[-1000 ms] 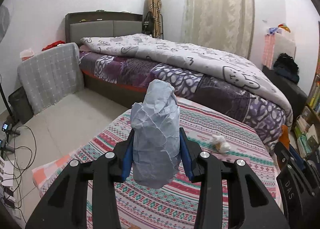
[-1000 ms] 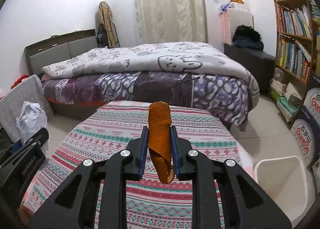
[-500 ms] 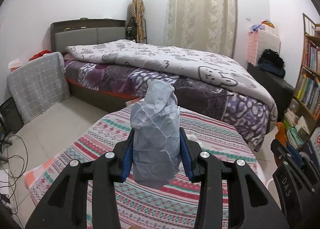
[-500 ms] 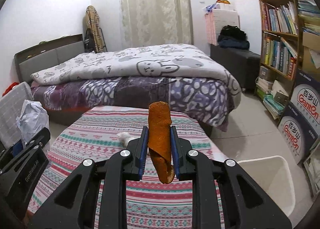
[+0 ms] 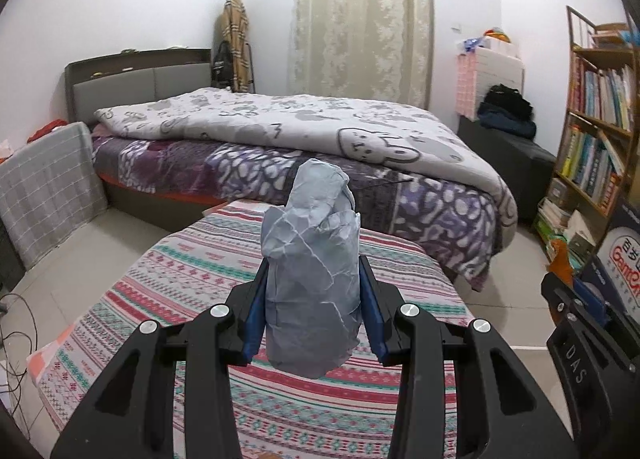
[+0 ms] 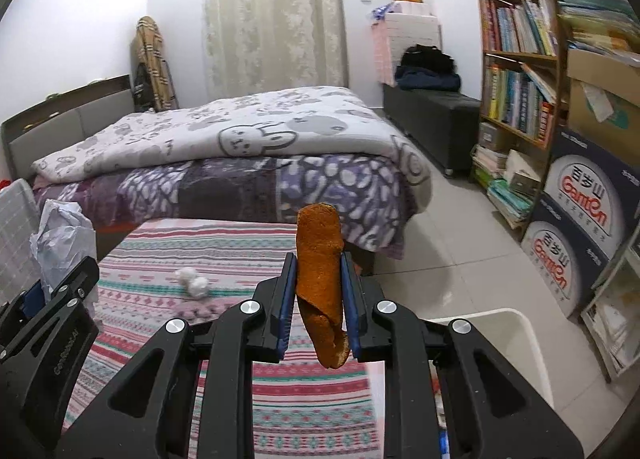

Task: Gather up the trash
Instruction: 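Carry the paper and peel over the bin and open both tools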

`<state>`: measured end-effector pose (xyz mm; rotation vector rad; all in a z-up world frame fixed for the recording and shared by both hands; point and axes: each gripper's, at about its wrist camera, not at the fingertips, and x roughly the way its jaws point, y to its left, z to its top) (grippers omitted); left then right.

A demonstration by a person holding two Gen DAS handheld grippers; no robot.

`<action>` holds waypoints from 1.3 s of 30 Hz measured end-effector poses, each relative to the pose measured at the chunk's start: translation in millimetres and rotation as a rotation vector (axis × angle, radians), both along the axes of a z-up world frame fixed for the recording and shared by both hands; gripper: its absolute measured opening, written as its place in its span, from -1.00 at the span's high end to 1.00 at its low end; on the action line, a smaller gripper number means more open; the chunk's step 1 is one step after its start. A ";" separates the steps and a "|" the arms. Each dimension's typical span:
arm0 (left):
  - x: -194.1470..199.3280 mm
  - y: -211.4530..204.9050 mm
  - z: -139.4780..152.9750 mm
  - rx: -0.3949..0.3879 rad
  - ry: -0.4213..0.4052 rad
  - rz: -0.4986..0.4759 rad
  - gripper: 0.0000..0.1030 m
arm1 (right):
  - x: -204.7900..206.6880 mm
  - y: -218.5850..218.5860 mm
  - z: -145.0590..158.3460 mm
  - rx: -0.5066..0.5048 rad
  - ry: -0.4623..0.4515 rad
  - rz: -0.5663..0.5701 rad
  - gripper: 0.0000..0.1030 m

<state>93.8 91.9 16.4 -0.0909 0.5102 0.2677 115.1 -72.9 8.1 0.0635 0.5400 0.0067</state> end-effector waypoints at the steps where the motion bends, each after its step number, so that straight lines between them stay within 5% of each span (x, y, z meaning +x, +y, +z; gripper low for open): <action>1: 0.9 -4.3 -0.8 0.002 0.002 -0.008 0.20 | 0.1 -4.4 -0.4 -0.001 0.001 -0.009 0.60; 18: 9.4 -95.4 -21.9 0.053 0.042 -0.212 0.20 | 0.4 -108.3 -12.2 -0.042 0.079 -0.233 0.56; 22: 9.4 -118.5 -27.8 0.058 0.060 -0.276 0.20 | -3.6 -134.4 -11.9 -0.027 0.087 -0.309 0.11; 39: 2.8 -198.5 -46.5 0.049 0.141 -0.494 0.20 | -26.8 -210.7 1.1 0.067 0.040 -0.495 -0.62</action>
